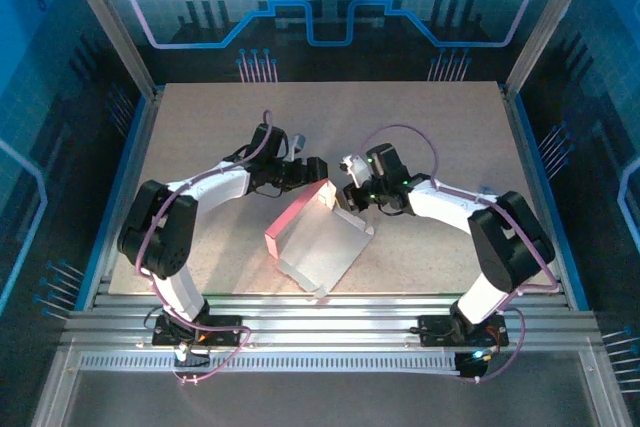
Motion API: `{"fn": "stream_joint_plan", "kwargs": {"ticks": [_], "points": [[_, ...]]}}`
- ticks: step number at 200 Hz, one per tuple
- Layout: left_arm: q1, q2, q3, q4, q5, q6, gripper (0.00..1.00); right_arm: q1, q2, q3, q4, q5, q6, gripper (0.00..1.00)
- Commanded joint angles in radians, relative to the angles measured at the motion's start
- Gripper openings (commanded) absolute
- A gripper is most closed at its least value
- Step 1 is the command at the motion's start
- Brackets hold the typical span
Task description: Fold the paper box
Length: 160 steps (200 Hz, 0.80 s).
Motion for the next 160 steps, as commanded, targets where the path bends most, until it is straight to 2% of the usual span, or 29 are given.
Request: {"fn": "stream_joint_plan", "kwargs": {"ticks": [1,90,160], "points": [[0.007,0.034,0.021,-0.056,0.030,0.044,0.81,0.023,0.026,0.043,0.033,-0.019,-0.025,0.29],[0.019,0.073,0.069,-0.124,0.099,0.117,0.80,0.082,0.078,0.106,0.027,0.008,-0.046,0.29],[0.028,0.090,0.102,-0.177,0.162,0.165,0.78,0.102,0.101,0.120,0.058,0.138,-0.050,0.28]]}}
